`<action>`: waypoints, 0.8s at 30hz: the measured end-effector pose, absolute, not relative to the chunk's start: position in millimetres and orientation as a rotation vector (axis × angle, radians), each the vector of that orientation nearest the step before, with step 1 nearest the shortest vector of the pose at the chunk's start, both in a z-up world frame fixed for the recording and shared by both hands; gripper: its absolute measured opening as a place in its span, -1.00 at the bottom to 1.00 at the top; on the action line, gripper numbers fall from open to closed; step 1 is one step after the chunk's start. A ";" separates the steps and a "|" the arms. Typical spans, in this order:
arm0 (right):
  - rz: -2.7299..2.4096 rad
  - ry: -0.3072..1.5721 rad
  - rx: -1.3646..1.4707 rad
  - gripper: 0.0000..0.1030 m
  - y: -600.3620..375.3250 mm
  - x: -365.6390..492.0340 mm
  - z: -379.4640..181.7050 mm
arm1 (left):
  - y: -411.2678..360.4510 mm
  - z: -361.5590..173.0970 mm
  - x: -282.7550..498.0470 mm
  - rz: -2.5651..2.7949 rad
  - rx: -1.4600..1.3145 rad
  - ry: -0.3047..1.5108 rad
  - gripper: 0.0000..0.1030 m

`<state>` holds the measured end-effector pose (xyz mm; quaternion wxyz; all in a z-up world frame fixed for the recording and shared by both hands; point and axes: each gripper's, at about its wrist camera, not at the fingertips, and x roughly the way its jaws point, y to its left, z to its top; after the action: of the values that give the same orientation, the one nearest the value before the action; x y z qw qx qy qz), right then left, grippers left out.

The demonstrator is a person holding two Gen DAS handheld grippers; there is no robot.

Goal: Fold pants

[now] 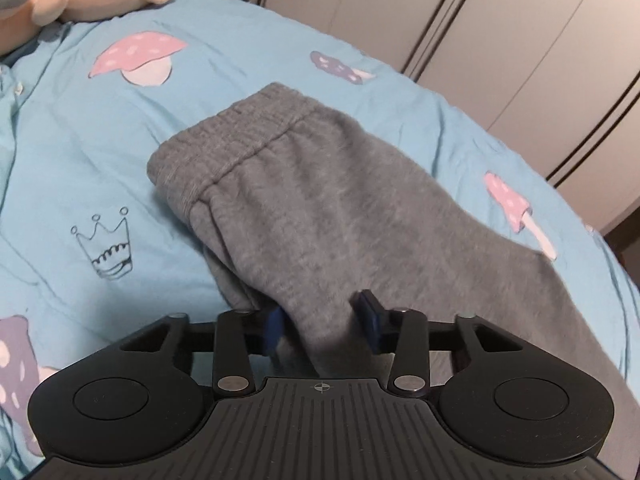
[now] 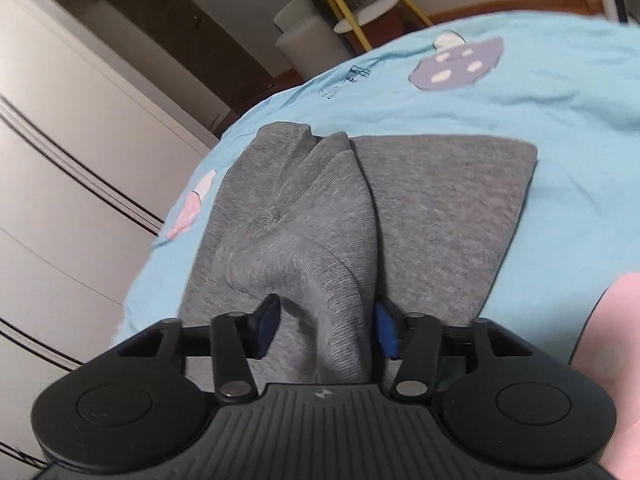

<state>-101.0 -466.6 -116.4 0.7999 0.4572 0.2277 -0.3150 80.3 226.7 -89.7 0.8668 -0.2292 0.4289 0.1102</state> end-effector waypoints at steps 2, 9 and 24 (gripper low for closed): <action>-0.680 0.487 0.959 -0.56 -466.9 -102.8 -112.6 | 223.2 -88.3 80.1 0.234 -0.467 0.892 -0.22; -0.677 0.471 0.958 0.32 -478.5 -98.9 -107.8 | 214.9 -100.0 93.0 0.267 -0.363 0.912 -0.08; -0.757 0.676 0.381 -0.85 -440.1 -42.6 -92.2 | 220.1 -102.6 94.5 0.268 -0.399 0.911 -0.08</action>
<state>-42.6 -440.1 -92.2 0.8566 0.1815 0.3218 -0.3601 94.5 220.1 -102.6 0.8703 -0.1910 0.4356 0.1280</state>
